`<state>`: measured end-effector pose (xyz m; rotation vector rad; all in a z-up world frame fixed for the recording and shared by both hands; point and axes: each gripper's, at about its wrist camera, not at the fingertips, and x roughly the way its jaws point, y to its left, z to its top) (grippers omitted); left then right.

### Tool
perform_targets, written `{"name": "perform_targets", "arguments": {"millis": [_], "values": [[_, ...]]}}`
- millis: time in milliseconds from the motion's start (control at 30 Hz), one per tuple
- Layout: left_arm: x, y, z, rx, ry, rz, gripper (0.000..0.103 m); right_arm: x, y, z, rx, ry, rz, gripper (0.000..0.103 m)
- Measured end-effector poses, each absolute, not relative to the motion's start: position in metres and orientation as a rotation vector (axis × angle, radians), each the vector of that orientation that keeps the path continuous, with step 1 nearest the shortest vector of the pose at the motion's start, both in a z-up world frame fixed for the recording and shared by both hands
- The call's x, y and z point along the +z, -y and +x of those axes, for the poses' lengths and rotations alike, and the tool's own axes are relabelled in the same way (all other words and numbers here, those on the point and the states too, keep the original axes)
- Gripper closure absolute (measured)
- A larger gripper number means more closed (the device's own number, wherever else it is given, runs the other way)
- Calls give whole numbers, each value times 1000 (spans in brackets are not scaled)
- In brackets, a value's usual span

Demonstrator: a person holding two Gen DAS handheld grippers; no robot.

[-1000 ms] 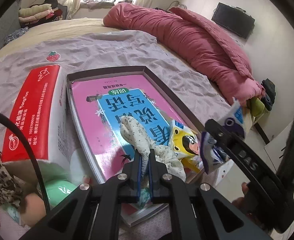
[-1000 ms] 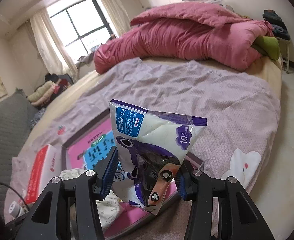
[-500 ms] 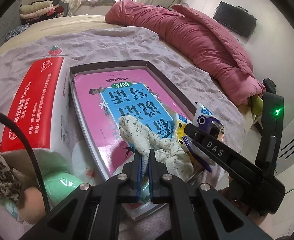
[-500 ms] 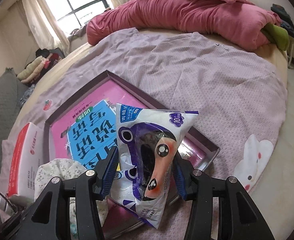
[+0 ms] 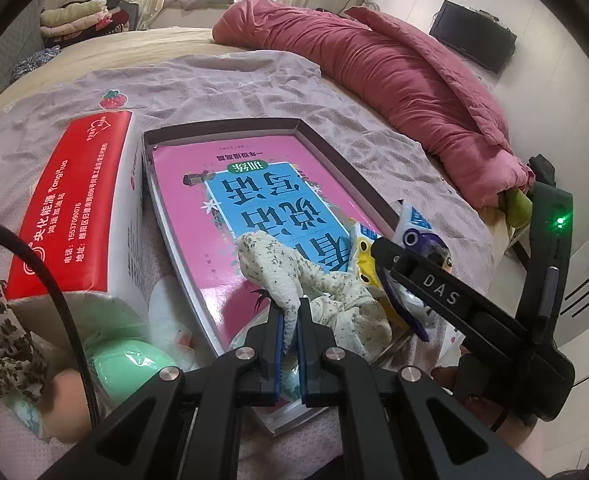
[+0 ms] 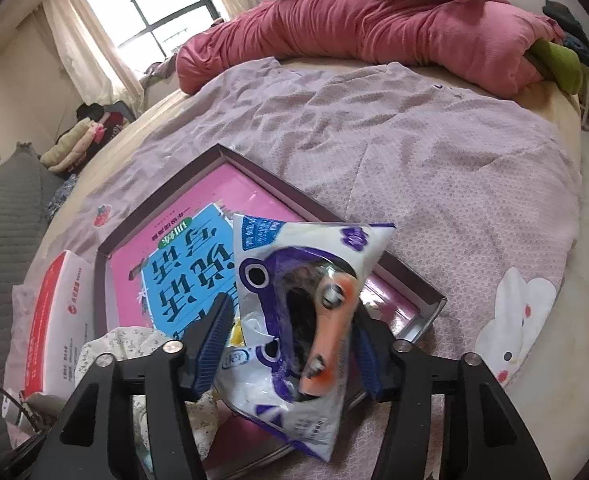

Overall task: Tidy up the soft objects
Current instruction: 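Lower the scrunchie and snack bag onto the book in the tray and open both grippers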

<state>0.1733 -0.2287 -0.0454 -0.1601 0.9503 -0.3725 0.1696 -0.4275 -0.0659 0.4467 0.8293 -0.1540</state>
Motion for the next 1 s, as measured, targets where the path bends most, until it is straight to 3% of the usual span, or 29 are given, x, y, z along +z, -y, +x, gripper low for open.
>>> {"name": "perform_targets", "arguments": {"millis": [267,1000], "values": [[-46,230,176,-363,-958,-159,97,-58,435,159,-155,-757,491,30],[-61,222,182,-315,-1019,-174,96,-51,463,137,-288,-644,583,28]]}}
